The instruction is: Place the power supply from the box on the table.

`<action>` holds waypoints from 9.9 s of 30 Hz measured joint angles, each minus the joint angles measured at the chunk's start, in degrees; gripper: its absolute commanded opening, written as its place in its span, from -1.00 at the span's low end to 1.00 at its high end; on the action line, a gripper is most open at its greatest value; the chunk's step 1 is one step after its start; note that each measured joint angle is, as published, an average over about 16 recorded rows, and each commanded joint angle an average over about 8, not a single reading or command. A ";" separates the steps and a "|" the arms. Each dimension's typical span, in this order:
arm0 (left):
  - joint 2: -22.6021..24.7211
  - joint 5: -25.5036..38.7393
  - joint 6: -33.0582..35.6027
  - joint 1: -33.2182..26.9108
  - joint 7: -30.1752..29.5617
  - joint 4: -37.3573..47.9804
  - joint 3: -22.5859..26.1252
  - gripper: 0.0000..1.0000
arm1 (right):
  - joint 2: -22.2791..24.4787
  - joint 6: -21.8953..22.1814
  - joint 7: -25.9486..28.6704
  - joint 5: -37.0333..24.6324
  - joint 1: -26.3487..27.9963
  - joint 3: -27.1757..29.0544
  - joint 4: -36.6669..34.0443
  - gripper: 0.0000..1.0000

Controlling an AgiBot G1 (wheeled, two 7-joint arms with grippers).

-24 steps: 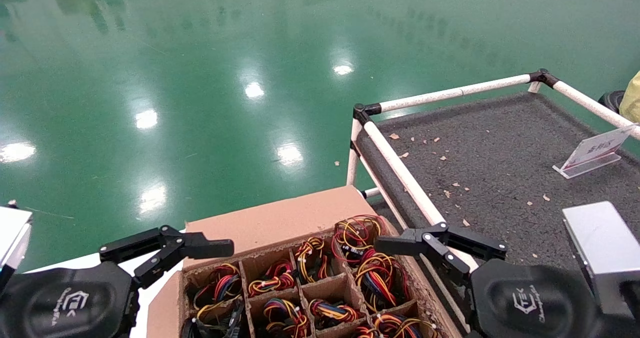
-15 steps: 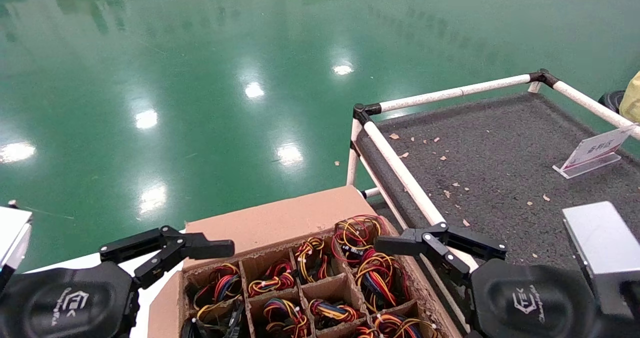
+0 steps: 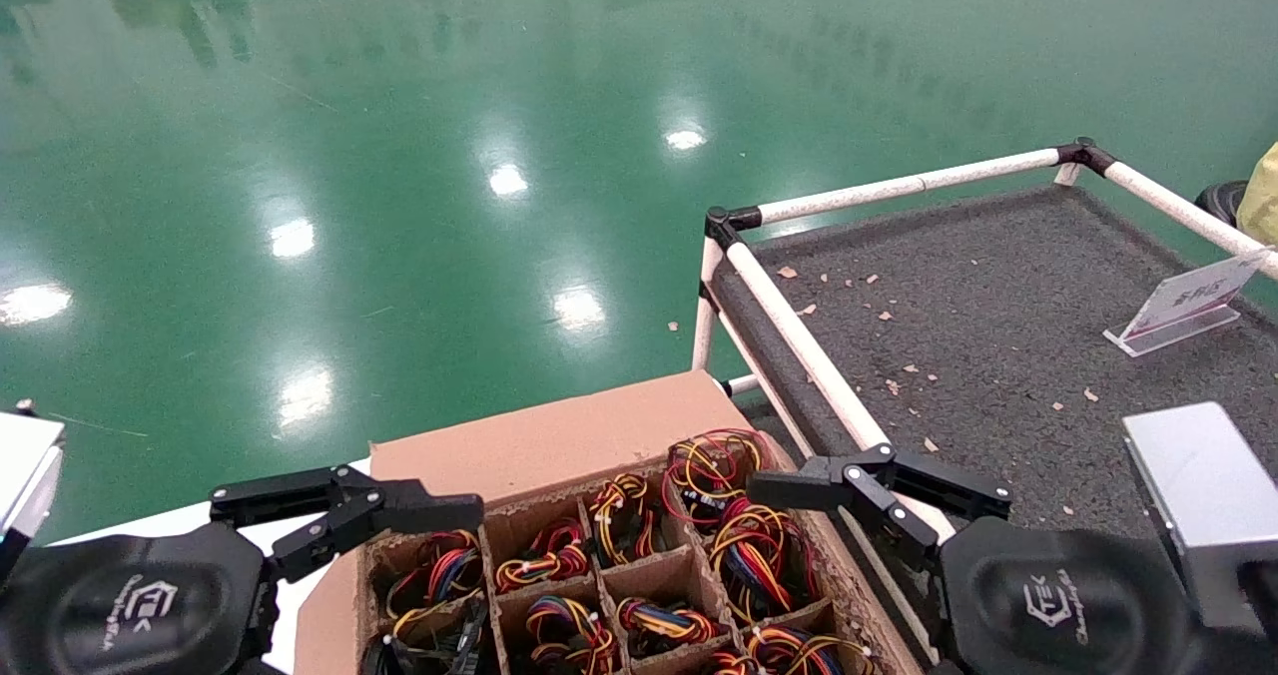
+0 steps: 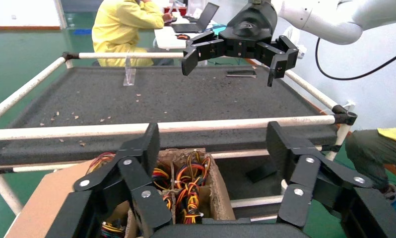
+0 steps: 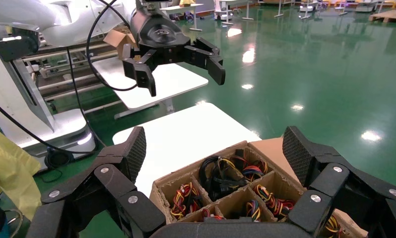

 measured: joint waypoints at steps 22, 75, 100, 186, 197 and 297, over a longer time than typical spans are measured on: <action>0.00 0.00 0.00 0.00 0.00 0.00 0.00 -1.00 | 0.00 0.00 0.00 0.00 0.00 0.00 0.00 1.00; 0.00 -0.01 0.00 -0.01 0.01 0.02 0.02 1.00 | 5.57 7.80 6.68 -22.33 -1.92 -7.76 0.99 0.52; -0.01 -0.02 0.00 -0.02 0.02 0.02 0.04 1.00 | -2.29 9.43 4.70 -27.33 1.57 -10.74 -8.40 -1.00; -0.03 -0.05 -0.02 -0.03 0.04 0.02 0.08 1.00 | -6.62 17.63 16.26 -5.02 18.78 1.59 -19.91 -1.00; -0.03 -0.06 -0.02 -0.03 0.05 0.02 0.09 1.00 | -14.45 22.68 3.90 -14.08 35.16 -1.80 -45.12 -1.00; -0.05 -0.09 -0.06 -0.03 0.07 0.03 0.13 1.00 | -40.45 59.18 -24.87 -12.25 40.05 2.52 -74.00 1.00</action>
